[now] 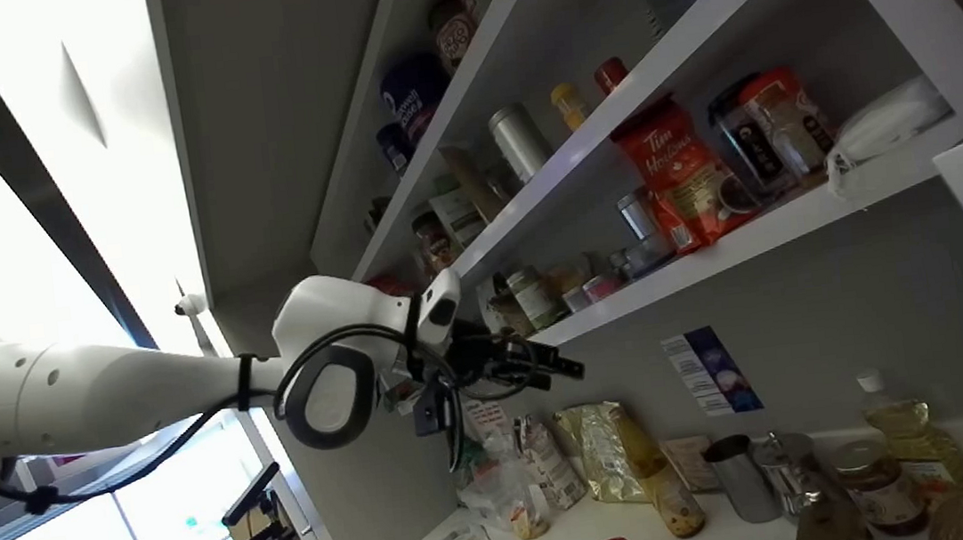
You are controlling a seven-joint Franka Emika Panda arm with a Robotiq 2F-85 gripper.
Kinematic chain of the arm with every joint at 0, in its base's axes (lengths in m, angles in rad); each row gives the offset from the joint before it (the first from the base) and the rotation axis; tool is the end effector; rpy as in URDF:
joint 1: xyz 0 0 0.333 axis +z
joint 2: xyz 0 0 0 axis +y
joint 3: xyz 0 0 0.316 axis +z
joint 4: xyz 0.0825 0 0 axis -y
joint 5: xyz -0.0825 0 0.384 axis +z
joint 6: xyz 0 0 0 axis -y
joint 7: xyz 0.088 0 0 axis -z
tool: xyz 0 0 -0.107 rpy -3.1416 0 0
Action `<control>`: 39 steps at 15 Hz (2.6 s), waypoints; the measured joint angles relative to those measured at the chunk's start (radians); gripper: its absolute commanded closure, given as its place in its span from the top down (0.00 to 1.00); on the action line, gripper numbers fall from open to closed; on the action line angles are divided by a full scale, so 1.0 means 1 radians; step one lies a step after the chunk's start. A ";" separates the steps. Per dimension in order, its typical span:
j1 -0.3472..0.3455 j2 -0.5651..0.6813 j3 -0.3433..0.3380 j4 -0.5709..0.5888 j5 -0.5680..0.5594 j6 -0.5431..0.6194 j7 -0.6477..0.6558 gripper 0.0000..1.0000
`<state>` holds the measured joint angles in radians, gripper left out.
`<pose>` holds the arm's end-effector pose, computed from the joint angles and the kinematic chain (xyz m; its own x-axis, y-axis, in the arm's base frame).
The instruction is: Put the orange bag on the table
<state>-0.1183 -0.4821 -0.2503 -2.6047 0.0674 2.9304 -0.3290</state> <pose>0.4040 -0.1688 0.5025 0.6943 -0.0567 0.7174 -0.1468 -0.9871 0.0641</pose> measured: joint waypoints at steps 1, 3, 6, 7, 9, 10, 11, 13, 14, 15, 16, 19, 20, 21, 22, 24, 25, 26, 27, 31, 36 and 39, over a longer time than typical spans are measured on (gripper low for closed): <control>-0.023 0.005 0.017 0.011 -0.025 0.050 0.030 1.00; -0.065 0.024 0.052 0.048 -0.066 0.143 0.079 1.00; -0.127 0.082 0.116 0.137 -0.084 0.242 0.113 1.00; -0.153 0.109 0.142 0.175 -0.084 0.259 0.117 1.00; -0.198 0.167 0.184 0.257 -0.084 0.267 0.123 1.00; -0.217 0.198 0.198 0.298 -0.084 0.267 0.124 1.00; -0.240 0.231 0.212 0.340 -0.084 0.267 0.126 1.00; -0.286 0.296 0.237 0.418 -0.084 0.266 0.133 1.00; -0.310 0.324 0.250 0.452 -0.084 0.266 0.138 1.00; -0.337 0.352 0.263 0.484 -0.090 0.266 0.144 1.00; -0.359 0.376 0.273 0.510 -0.098 0.265 0.152 1.00; -0.389 0.438 0.285 0.579 -0.113 0.261 0.161 1.00; -0.389 0.456 0.288 0.599 -0.113 0.258 0.161 1.00; -0.363 0.474 0.270 0.619 -0.113 0.251 0.161 1.00; -0.325 0.491 0.241 0.639 -0.113 0.241 0.161 1.00; -0.276 0.523 0.214 0.678 -0.113 0.220 0.161 1.00; -0.272 0.539 0.223 0.698 -0.108 0.210 0.161 1.00; -0.269 0.554 0.232 0.716 -0.104 0.200 0.161 1.00; -0.268 0.569 0.240 0.735 -0.104 0.192 0.161 1.00; -0.266 0.621 0.248 0.797 -0.106 0.175 0.161 0.74; -0.270 0.658 0.239 0.840 -0.106 0.159 0.161 0.47; -0.270 0.665 0.243 0.841 -0.104 0.155 0.161 0.23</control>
<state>-0.3883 0.1829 -0.0077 -1.7640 -0.0362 3.0851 -0.1681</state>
